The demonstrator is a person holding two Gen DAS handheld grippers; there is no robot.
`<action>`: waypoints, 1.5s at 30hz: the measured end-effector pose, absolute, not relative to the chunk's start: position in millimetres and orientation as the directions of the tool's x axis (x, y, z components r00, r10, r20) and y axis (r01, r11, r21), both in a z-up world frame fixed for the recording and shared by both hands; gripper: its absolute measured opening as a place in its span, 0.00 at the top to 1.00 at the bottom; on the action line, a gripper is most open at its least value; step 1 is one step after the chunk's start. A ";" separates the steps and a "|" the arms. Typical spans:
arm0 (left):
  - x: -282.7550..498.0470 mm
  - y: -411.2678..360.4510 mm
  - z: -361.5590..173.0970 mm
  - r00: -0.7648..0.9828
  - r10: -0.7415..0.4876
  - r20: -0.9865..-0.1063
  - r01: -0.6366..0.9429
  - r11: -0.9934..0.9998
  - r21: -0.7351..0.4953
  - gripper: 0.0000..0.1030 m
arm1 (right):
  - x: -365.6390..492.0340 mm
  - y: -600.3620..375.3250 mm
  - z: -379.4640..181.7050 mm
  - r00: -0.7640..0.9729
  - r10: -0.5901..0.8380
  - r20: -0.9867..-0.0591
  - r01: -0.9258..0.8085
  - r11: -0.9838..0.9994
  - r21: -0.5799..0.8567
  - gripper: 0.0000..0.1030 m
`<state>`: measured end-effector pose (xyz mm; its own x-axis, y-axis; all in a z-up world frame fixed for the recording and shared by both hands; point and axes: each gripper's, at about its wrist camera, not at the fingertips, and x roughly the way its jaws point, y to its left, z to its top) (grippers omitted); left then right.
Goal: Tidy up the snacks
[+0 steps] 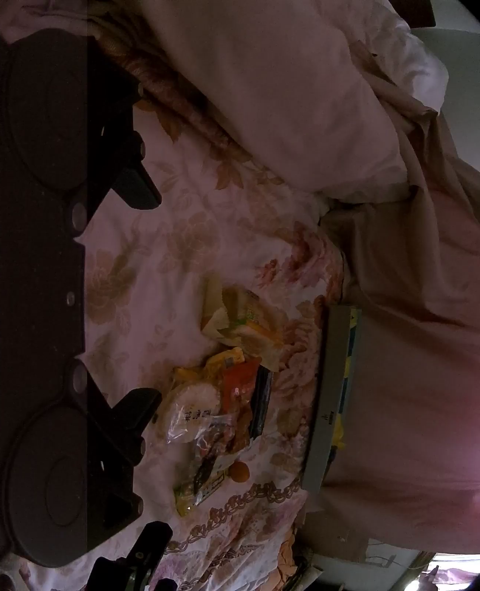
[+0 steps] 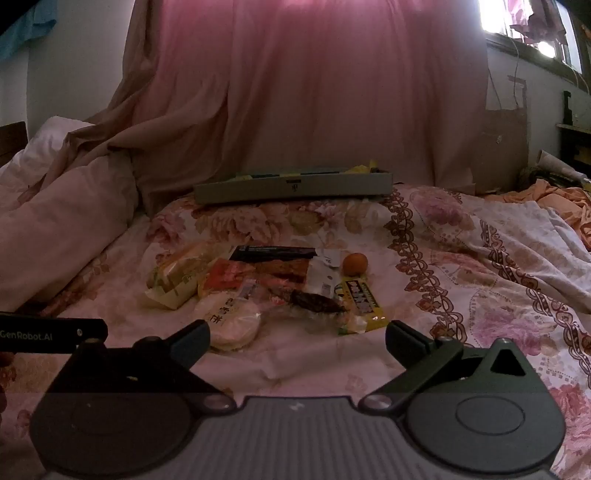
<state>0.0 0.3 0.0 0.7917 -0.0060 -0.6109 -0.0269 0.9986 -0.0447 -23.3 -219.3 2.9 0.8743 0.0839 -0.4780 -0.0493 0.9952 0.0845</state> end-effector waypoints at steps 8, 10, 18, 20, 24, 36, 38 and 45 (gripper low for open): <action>-0.6 -3.9 -3.3 0.789 -0.004 -0.614 -0.027 0.999 -0.042 0.01 | -23.4 -219.1 2.3 0.874 0.083 -0.479 -0.049 0.995 0.084 0.00; -0.5 -3.8 -3.3 0.789 -0.005 -0.615 -0.027 0.999 -0.042 0.01 | -23.4 -219.1 2.2 0.874 0.083 -0.478 -0.049 0.995 0.084 0.00; 0.2 -4.4 -4.2 0.787 -0.005 -0.617 -0.026 0.999 -0.042 0.01 | -23.6 -219.6 2.6 0.874 0.083 -0.479 -0.049 0.995 0.083 0.00; 0.3 -4.2 -4.1 0.787 -0.005 -0.617 -0.027 0.999 -0.043 0.01 | -23.7 -219.8 2.8 0.874 0.084 -0.479 -0.050 0.995 0.083 0.00; 0.5 -4.8 -7.1 0.786 -0.005 -0.618 -0.027 0.999 -0.043 0.01 | -23.5 -219.7 2.3 0.874 0.083 -0.479 -0.049 0.995 0.083 0.00; -2.3 -4.2 -13.6 0.783 -0.007 -0.622 -0.025 0.999 -0.043 0.01 | -19.8 -217.1 -0.7 0.872 0.087 -0.481 -0.052 0.995 0.084 0.00; -2.6 -4.5 -14.3 0.780 -0.006 -0.626 -0.026 0.999 -0.041 0.01 | -22.8 -219.1 -0.1 0.872 0.090 -0.480 -0.055 0.995 0.087 0.00; 3.3 -4.9 -17.6 0.761 -0.018 -0.649 -0.012 0.999 -0.042 0.01 | -16.6 -216.9 -1.2 0.867 0.083 -0.491 -0.043 0.995 0.093 0.00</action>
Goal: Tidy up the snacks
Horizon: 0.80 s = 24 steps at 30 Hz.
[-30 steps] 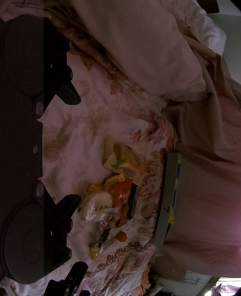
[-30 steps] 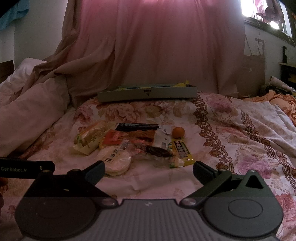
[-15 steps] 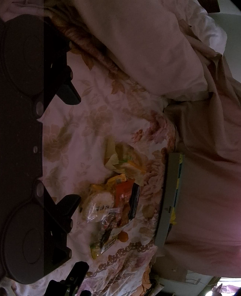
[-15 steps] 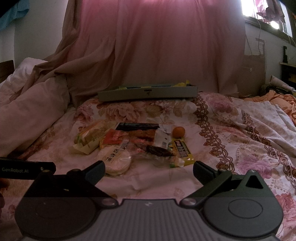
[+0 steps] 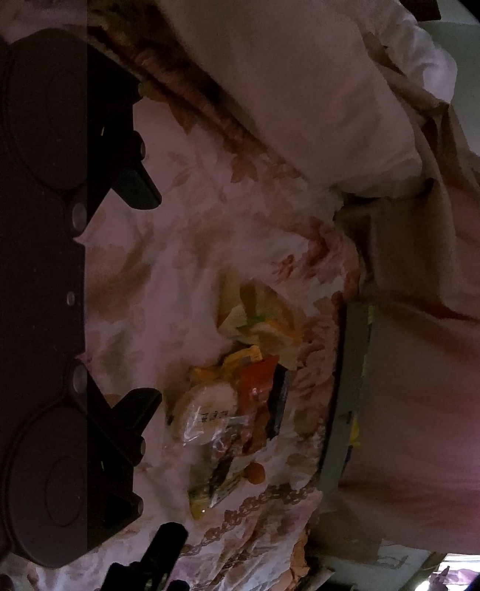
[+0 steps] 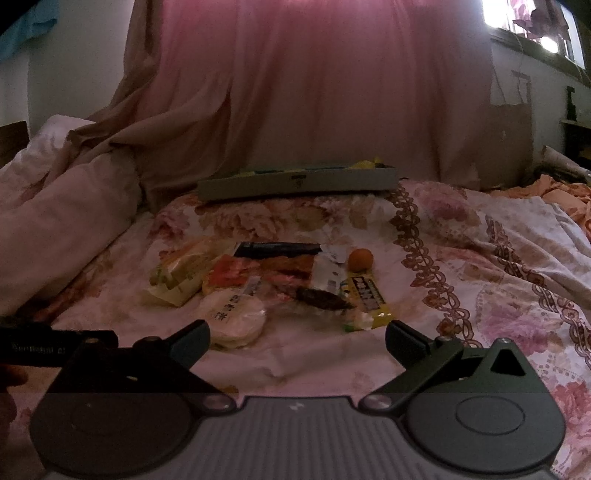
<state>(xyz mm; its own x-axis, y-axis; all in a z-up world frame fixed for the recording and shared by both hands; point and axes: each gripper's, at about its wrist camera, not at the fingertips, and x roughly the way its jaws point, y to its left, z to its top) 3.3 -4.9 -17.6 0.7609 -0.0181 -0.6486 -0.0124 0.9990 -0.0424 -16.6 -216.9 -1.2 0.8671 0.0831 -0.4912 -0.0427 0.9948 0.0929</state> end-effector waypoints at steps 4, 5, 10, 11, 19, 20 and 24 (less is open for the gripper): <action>8.4 -6.2 -22.5 0.748 -0.019 -0.663 -0.010 0.999 -0.040 0.01 | -15.6 -215.0 -1.3 0.867 0.066 -0.494 -0.034 0.997 0.074 0.00; 9.8 -5.8 -23.2 0.745 -0.019 -0.667 -0.011 0.999 -0.041 0.01 | -15.3 -214.2 -1.4 0.867 0.065 -0.494 -0.036 0.997 0.068 0.00; 20.9 -3.5 -24.1 0.728 -0.021 -0.685 -0.013 0.999 -0.045 0.01 | -12.4 -212.0 -2.5 0.860 0.076 -0.504 -0.052 0.997 0.061 0.00; 24.5 -2.9 -23.9 0.726 -0.022 -0.687 -0.009 0.999 -0.042 0.01 | -10.2 -211.2 -3.1 0.857 0.081 -0.508 -0.056 0.996 0.063 0.00; 68.3 1.7 -28.0 0.720 -0.079 -0.689 0.082 0.996 -0.029 0.01 | 9.1 -212.5 -3.4 0.836 0.128 -0.534 -0.109 0.992 0.068 0.00; 74.9 1.6 -27.8 0.723 -0.083 -0.686 0.094 0.995 -0.022 0.01 | 12.7 -212.1 -4.3 0.834 0.132 -0.536 -0.114 0.991 0.066 0.00; 99.3 1.7 -26.3 0.741 -0.095 -0.665 0.136 0.991 0.009 0.01 | 30.1 -209.6 -11.1 0.805 0.177 -0.567 -0.157 0.984 0.084 0.00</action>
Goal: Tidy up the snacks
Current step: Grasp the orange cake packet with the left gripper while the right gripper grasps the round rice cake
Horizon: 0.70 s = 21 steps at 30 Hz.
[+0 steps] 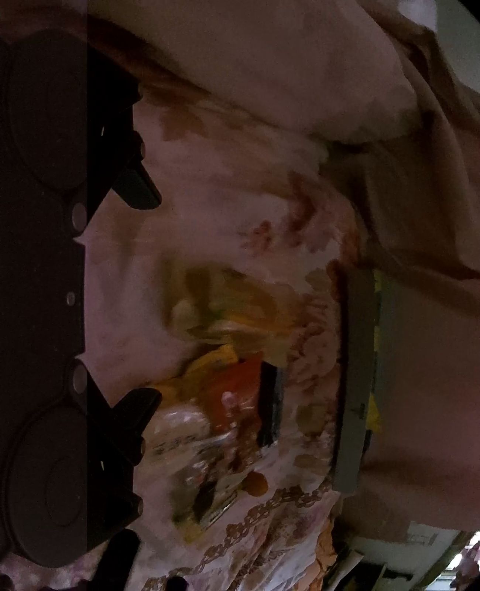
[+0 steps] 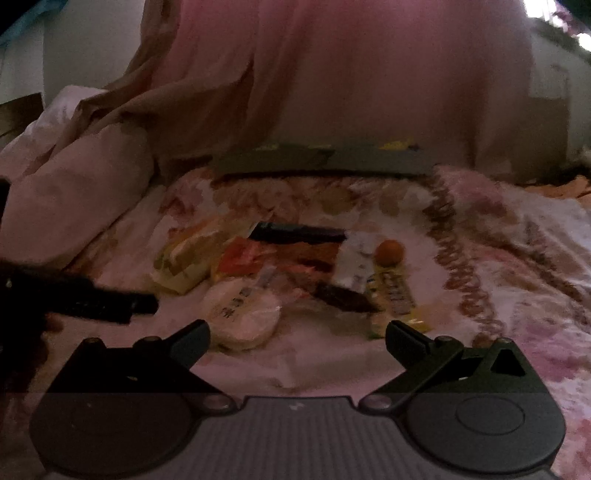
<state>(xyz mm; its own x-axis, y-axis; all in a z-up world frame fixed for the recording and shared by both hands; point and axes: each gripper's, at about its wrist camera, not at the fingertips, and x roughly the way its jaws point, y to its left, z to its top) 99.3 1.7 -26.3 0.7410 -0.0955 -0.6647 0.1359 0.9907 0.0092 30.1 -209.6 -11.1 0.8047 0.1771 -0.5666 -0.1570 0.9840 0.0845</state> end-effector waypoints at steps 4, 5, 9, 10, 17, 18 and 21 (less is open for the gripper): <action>120.1 8.6 -26.1 0.749 -0.113 -0.653 0.145 0.989 -0.005 0.01 | 52.2 -201.1 -20.1 0.764 0.227 -0.603 -0.192 0.974 0.123 0.00; 126.0 10.4 -26.2 0.753 -0.117 -0.648 0.149 0.989 -0.006 0.01 | 58.6 -197.6 -22.6 0.751 0.234 -0.618 -0.194 0.972 0.133 0.00; 146.8 19.0 -28.4 0.772 -0.121 -0.623 0.142 0.990 -0.016 0.01 | 81.3 -186.0 -30.9 0.700 0.283 -0.656 -0.207 0.959 0.193 0.00; 151.1 20.9 -29.7 0.773 -0.122 -0.622 0.139 0.990 -0.020 0.01 | 85.5 -184.0 -32.7 0.692 0.299 -0.657 -0.215 0.954 0.208 0.00; 175.9 24.6 -39.2 0.756 -0.166 -0.633 0.159 0.985 -0.069 0.06 | 105.6 -173.8 -48.4 0.648 0.335 -0.684 -0.231 0.942 0.242 0.00; 178.8 25.0 -40.6 0.747 -0.185 -0.638 0.166 0.982 -0.091 0.07 | 107.7 -174.0 -51.3 0.639 0.338 -0.691 -0.229 0.941 0.249 0.00; 185.3 24.5 -46.2 0.732 -0.222 -0.644 0.172 0.975 -0.141 0.10 | 110.1 -176.9 -58.7 0.631 0.351 -0.691 -0.222 0.936 0.273 0.00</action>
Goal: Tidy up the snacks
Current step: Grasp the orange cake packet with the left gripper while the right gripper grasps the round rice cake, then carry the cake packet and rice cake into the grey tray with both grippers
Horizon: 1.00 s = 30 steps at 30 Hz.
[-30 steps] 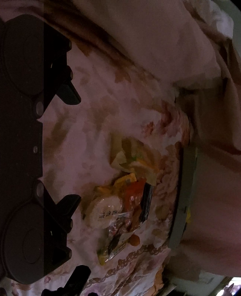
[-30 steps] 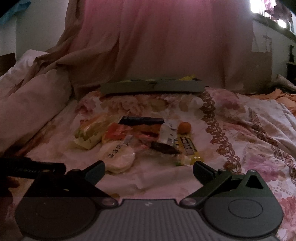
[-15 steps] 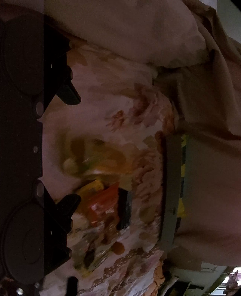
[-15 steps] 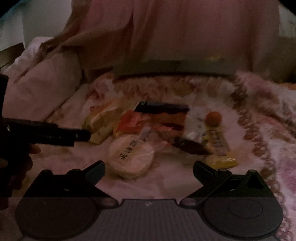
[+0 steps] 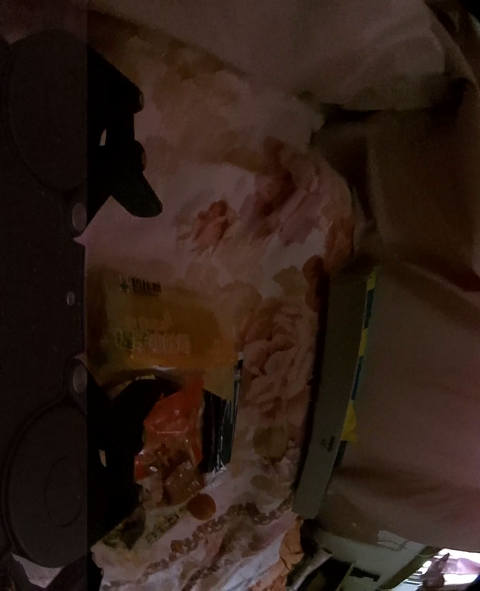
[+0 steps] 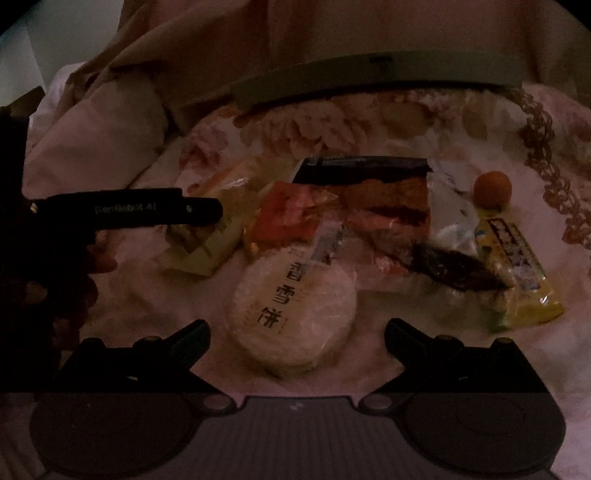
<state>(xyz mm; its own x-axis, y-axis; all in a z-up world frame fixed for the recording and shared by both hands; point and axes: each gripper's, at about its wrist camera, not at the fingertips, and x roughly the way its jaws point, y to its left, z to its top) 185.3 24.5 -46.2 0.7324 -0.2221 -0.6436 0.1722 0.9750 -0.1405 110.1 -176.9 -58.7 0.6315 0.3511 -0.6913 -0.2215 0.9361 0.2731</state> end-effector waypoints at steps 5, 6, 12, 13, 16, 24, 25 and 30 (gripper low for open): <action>192.4 19.7 -51.3 0.715 -0.270 -0.645 0.197 0.963 -0.184 0.22 | 108.5 -171.1 -57.1 0.671 0.334 -0.662 -0.249 0.942 0.224 0.06; 193.7 19.0 -52.1 0.708 -0.276 -0.650 0.200 0.961 -0.191 0.24 | 107.7 -170.5 -57.2 0.678 0.331 -0.656 -0.253 0.943 0.215 0.06; 196.2 19.3 -57.8 0.675 -0.314 -0.668 0.200 0.949 -0.245 0.46 | 106.2 -171.6 -58.4 0.698 0.333 -0.635 -0.254 0.943 0.215 0.13; 195.7 19.0 -57.7 0.675 -0.314 -0.668 0.200 0.949 -0.244 0.47 | 105.8 -171.7 -58.4 0.702 0.329 -0.632 -0.253 0.944 0.211 0.15; 193.8 16.3 -56.8 0.676 -0.298 -0.674 0.187 0.954 -0.234 0.49 | 104.6 -170.4 -59.3 0.708 0.328 -0.625 -0.260 0.944 0.202 0.22; 176.3 11.1 -49.0 0.677 -0.221 -0.702 0.127 0.975 -0.184 0.50 | 97.0 -166.4 -57.3 0.726 0.321 -0.609 -0.278 0.946 0.167 0.27; 173.4 11.6 -48.2 0.678 -0.213 -0.704 0.119 0.976 -0.180 0.50 | 95.5 -165.3 -56.3 0.728 0.320 -0.606 -0.284 0.946 0.158 0.27; 157.0 17.2 -42.3 0.681 -0.178 -0.710 0.068 0.981 -0.180 0.50 | 84.7 -161.6 -47.1 0.737 0.341 -0.584 -0.324 0.936 0.137 0.29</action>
<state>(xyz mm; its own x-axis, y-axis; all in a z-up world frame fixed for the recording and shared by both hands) 157.0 17.2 -42.3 0.6810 -0.1776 -0.7104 0.0680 0.9813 -0.1802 84.7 -161.6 -47.1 0.7368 0.3409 -0.5839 -0.3241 0.9360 0.1374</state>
